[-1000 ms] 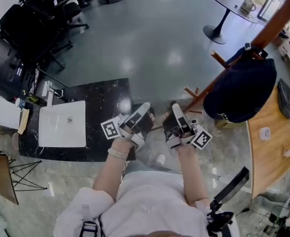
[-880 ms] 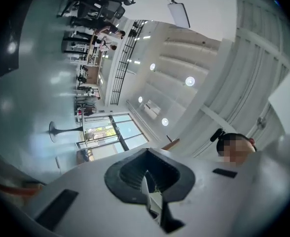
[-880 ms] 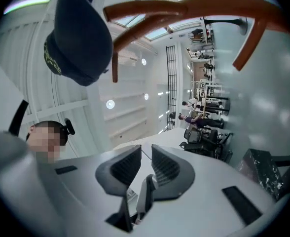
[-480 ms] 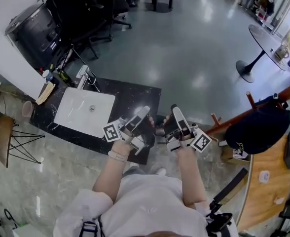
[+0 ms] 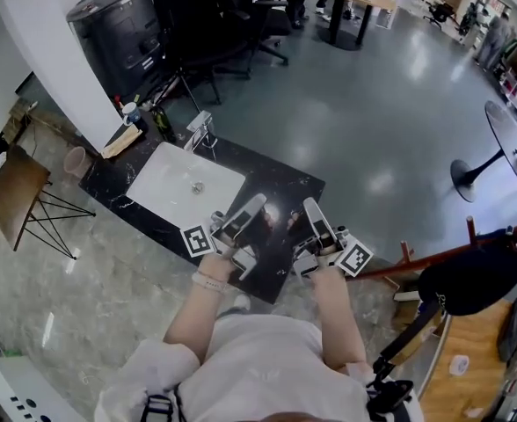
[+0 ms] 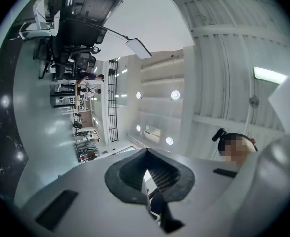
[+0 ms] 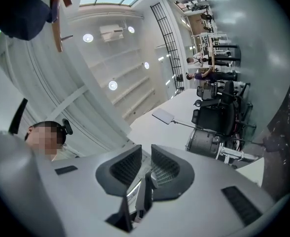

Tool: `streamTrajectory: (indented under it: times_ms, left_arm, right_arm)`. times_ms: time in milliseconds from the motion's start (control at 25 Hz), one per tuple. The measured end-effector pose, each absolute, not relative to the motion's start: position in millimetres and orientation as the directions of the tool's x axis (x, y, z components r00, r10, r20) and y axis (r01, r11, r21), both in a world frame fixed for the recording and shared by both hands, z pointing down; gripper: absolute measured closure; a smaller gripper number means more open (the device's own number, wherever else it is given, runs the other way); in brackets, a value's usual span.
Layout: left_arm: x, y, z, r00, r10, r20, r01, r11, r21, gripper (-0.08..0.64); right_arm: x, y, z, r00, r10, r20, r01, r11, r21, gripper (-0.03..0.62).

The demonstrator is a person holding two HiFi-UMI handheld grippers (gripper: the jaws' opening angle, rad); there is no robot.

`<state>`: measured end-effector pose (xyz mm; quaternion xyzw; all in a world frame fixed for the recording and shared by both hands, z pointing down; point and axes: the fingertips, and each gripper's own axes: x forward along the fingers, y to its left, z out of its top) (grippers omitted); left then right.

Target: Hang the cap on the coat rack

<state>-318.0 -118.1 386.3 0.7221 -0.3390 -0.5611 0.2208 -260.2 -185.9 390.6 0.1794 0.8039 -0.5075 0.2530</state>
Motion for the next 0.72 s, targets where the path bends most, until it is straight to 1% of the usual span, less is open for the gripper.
streamTrajectory:
  times_ms: [400,720]
  left_arm:
    - [-344,-76,382,0.069,-0.746,-0.663,-0.324,-0.645,0.692,0.551]
    - [-353,-55,384,0.022,-0.755,-0.655,-0.353,-0.619,0.702,0.551]
  right_arm:
    - [-300,-145,386,-0.799,0.138,-0.586,0.592,0.357,-0.723,0.518]
    - [-316,-122,388,-0.796,0.198,-0.572,0.603,0.331,-0.726,0.52]
